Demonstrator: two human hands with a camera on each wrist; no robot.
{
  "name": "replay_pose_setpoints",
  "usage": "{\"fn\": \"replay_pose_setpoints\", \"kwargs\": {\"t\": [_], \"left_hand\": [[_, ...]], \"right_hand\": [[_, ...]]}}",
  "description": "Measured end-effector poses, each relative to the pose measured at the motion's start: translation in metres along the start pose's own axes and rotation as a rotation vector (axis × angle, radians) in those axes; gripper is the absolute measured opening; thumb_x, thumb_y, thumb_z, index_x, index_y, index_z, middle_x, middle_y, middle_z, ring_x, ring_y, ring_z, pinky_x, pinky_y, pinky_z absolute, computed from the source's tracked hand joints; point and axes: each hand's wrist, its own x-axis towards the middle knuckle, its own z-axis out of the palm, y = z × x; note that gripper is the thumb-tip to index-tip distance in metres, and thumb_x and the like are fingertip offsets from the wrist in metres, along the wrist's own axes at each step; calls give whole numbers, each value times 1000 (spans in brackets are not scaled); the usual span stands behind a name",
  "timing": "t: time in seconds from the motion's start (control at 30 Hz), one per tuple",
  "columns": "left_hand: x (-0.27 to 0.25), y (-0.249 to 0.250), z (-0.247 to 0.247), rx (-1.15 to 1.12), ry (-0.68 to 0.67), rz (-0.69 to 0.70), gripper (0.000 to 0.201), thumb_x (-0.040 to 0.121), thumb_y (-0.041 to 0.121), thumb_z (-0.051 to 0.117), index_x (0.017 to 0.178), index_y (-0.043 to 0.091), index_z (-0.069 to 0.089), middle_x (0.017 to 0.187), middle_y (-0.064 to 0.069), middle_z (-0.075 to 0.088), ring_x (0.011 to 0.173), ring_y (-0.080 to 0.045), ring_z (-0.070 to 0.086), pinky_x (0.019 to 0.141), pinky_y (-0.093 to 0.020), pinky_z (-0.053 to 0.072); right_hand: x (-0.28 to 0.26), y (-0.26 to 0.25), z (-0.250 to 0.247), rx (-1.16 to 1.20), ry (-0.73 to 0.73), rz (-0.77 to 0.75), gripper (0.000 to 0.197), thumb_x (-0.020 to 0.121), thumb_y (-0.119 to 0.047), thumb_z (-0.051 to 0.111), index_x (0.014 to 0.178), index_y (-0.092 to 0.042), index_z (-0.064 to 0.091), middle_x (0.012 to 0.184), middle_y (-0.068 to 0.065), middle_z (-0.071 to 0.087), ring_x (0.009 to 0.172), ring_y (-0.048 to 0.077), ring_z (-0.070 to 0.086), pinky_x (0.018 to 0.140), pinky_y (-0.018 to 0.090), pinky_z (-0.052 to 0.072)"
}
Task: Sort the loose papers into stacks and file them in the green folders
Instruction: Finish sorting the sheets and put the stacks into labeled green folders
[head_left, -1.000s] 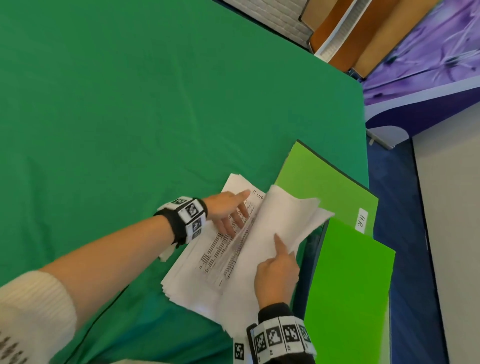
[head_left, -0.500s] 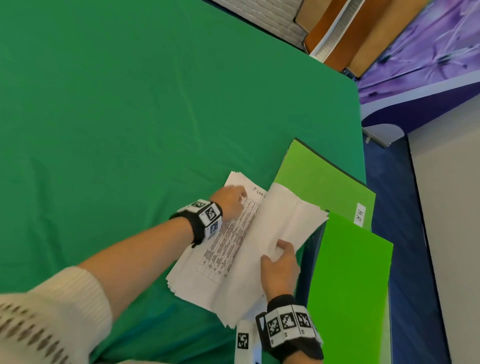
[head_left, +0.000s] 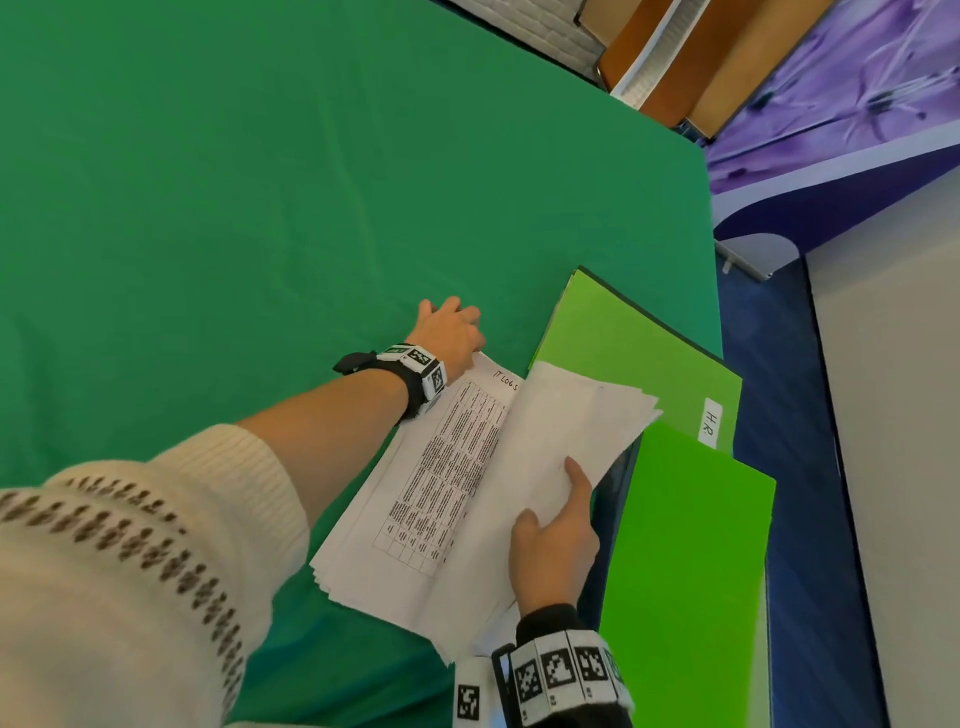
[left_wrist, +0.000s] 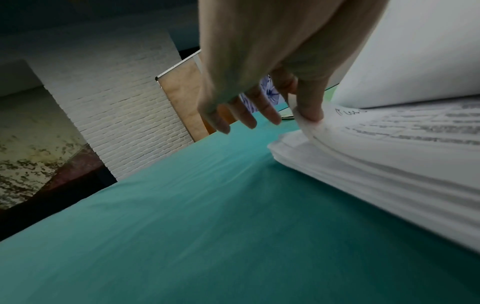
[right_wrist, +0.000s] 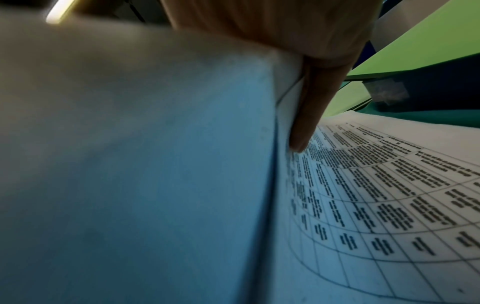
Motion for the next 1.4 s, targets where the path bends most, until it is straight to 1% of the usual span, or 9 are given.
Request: {"fn": "replay_pose_setpoints", "kwargs": {"t": [0.37,0.47,0.57,0.67,0.83,0.97,1.1,1.23,1.4], "left_hand": [[-62,-18,-2,12,199,171,39,102,44,36,118,25,65,140,-1,50,112,-20,52,92,-37,43],[-85,1,4,-502,4,-45,58,98,58,27,117,18,65,115,-4,65,96,-17,62,93,-38,51],[-113,20,12,-1125,-332,-295,85,88,76,12,130,17,56,131,-7,58,117,-26,57,107,-45,41],[-133,36,11,-1487,-496,-384,71,96,66,15,131,21,57,129,-7,59,113,-33,60,89,-44,55],[-139,37,24,-1076,-434,-106,36,98,39,51,129,27,62,132,0,59,112,-18,61,96,-32,50],[-135,24,22,-575,-39,-487,40,95,30,57,130,11,52,128,-11,51,114,-27,54,95,-37,47],[-129,18,23,-622,-141,-610,33,94,35,57,100,3,63,102,-15,67,81,-26,61,77,-35,54],[-127,24,24,-635,-59,-659,43,92,37,60,117,3,52,118,-13,53,108,-29,55,89,-38,48],[-124,21,26,-699,-154,-645,25,92,35,59,87,11,55,104,-10,60,86,-25,57,67,-30,46]], "right_hand": [[-7,3,23,-132,-69,-76,36,90,-2,53,121,-15,65,112,14,61,101,27,59,85,23,40],[-6,6,21,-125,-48,-63,36,90,-3,54,122,-13,65,116,16,61,104,29,59,88,25,42],[-5,9,20,-88,-70,-29,30,94,-16,55,122,-14,64,119,13,63,107,26,59,92,27,42],[-6,3,22,-23,-108,4,47,94,-56,46,114,-19,66,109,-2,64,107,18,56,95,31,43],[-7,7,30,-141,-151,-90,37,90,-51,58,94,-14,63,91,1,65,88,20,59,79,34,47],[-3,16,31,-186,-102,-104,10,88,-7,54,95,-5,61,94,11,65,88,28,60,78,33,49],[0,19,26,-164,-64,-86,7,87,-5,51,89,-6,59,92,12,65,85,29,60,77,34,50],[0,21,24,-124,-69,-85,11,88,-6,52,94,-6,61,96,11,66,87,28,60,79,33,50],[1,23,22,-118,-64,-87,10,88,-6,52,92,-5,61,93,9,64,82,25,57,74,29,47]]}}
